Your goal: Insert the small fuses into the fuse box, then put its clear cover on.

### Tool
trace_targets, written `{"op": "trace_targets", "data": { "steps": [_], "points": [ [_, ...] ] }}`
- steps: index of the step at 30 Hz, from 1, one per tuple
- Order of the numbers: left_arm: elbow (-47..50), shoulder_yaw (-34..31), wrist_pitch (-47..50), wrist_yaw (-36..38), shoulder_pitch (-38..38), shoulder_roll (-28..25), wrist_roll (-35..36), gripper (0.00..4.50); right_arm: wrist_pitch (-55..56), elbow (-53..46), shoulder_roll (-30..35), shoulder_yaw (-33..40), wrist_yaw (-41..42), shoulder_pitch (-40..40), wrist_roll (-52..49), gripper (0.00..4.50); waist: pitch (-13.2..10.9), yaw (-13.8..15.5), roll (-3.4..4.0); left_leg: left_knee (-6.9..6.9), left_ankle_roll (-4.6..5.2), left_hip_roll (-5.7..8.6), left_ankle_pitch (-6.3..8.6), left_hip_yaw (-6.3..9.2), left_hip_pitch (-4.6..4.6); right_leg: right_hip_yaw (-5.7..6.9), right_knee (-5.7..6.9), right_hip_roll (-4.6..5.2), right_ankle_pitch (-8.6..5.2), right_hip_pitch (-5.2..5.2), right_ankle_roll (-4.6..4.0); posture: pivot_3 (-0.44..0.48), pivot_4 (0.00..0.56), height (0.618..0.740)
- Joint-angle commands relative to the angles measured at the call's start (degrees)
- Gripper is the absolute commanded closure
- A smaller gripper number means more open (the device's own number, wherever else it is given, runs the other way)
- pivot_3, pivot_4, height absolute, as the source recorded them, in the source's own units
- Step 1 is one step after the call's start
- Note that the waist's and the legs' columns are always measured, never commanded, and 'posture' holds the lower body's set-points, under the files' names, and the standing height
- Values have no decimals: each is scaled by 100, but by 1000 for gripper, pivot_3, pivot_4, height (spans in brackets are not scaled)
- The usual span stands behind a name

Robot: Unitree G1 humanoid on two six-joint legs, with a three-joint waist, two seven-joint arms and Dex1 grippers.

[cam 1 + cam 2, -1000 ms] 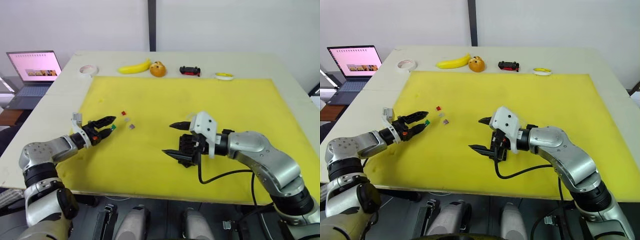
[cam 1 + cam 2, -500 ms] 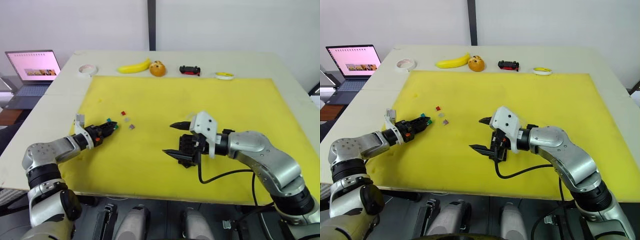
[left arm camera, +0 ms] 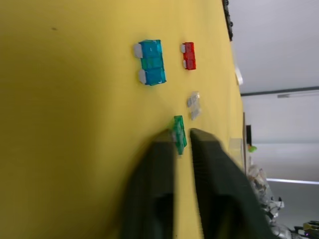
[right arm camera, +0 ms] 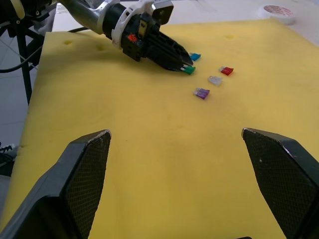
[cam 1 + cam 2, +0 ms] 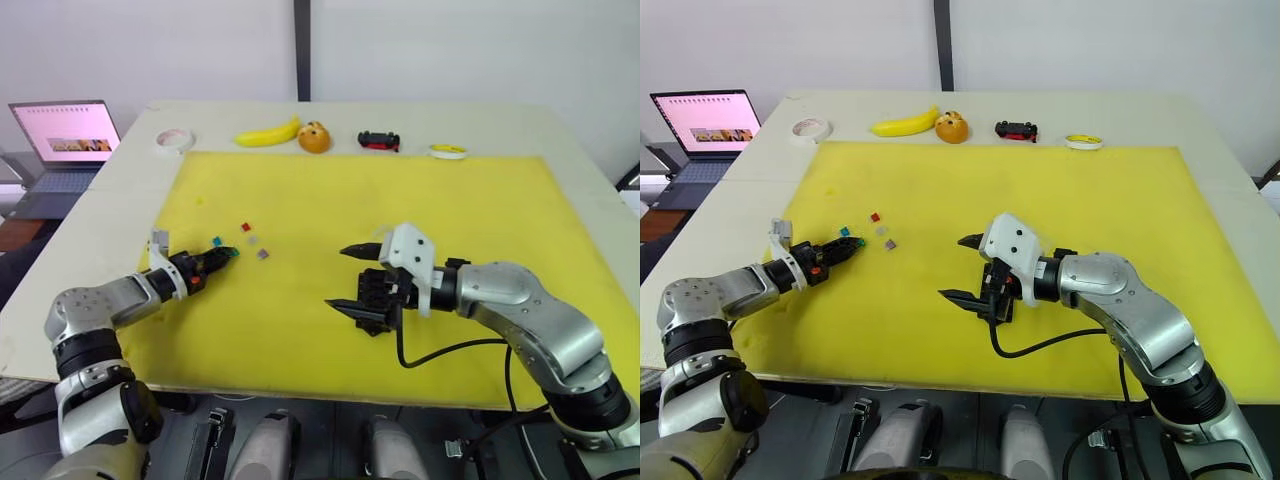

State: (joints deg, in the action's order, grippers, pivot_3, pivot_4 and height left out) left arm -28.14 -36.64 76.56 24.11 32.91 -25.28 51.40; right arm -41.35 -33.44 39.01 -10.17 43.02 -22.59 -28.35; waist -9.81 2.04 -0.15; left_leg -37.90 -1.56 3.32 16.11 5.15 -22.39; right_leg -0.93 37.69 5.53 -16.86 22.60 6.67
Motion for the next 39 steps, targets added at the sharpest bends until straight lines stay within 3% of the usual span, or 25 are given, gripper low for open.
{"op": "trace_targets", "data": {
  "steps": [1, 9, 18, 23, 27, 32, 39],
  "points": [
    [-358, 180, -89, 114, -130, -19, -180, 4489, 44, -138, 47, 235, 3, -22, -31, 0, 0, -17, 1, 2, 0, -1, 0, 0, 0, 0, 0, -1, 0, 1, 0, 0, 150, 740],
    [-427, 224, -150, 424, -223, -221, -153, 4489, 105, -129, 74, 295, 51, 88, -12, 0, 1, -111, 2, 4, -2, -4, -1, 2, 2, 0, 0, -2, 0, -1, 0, 0, 150, 740],
    [1776, 74, 1419, 820, -134, -491, 1272, 4489, -884, -372, -359, 1185, -444, 140, -1415, 0, -33, -169, -54, 13, -4, -13, -2, 6, -20, -10, -1, 2, 1, 25, 0, 0, 150, 740],
    [2457, 294, 1594, 747, 267, -331, 2028, 4489, -1570, -345, -802, 1731, -1207, -68, -2604, 0, -38, -171, -60, 19, -11, -14, -6, 6, -29, -13, -2, 4, 2, 38, -1, 0, 150, 740],
    [2432, 268, 1442, 218, 857, 287, 2573, 4489, -1894, -154, -1269, 2039, -2155, -283, -3680, 0, -38, -158, -60, 20, -11, -13, -6, 5, -29, -14, -2, 4, 2, 38, -1, 0, 150, 740],
    [2649, 569, 1084, -529, 947, 960, 3218, 4489, -1859, 67, -1702, 2107, -3418, -471, -4812, 0, -38, -200, -61, 24, -22, -13, -12, 0, -46, -17, -1, 3, 2, 60, -1, 0, 150, 740],
    [2772, 1065, 321, -1436, 703, 1264, 4212, 4489, -1441, 247, -1861, 2019, -4737, -539, -5827, 0, -38, -293, -60, 19, -46, -15, -28, -6, -70, -25, 17, -1, 2, 91, -1, 0, 150, 740]
  ]
}}
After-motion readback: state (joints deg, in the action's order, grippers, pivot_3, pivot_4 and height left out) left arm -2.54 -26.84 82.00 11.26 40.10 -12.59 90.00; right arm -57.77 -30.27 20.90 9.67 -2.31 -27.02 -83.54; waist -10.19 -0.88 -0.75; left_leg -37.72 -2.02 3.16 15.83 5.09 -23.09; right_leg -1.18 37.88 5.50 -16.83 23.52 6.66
